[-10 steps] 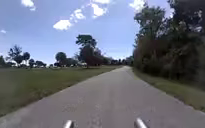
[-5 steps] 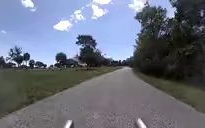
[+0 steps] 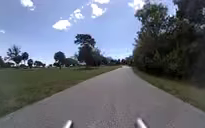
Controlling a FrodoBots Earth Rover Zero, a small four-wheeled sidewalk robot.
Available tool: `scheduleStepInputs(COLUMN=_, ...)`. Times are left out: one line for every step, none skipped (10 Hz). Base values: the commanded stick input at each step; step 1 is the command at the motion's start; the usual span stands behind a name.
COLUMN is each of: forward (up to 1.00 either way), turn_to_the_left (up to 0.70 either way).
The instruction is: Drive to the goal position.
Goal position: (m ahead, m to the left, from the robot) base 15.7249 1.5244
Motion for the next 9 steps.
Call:
scheduleStepInputs(forward=0.5, turn_to_the_left=0.0)
scheduleStepInputs(forward=0.5, turn_to_the_left=0.0)
scheduleStepInputs(forward=0.5, turn_to_the_left=0.0)
scheduleStepInputs(forward=0.5, turn_to_the_left=0.0)
scheduleStepInputs(forward=0.5, turn_to_the_left=0.0)
scheduleStepInputs(forward=0.5, turn_to_the_left=0.0)
scheduleStepInputs(forward=0.5, turn_to_the_left=0.0)
scheduleStepInputs(forward=0.5, turn_to_the_left=0.0)
scheduleStepInputs(forward=0.5, turn_to_the_left=0.0)
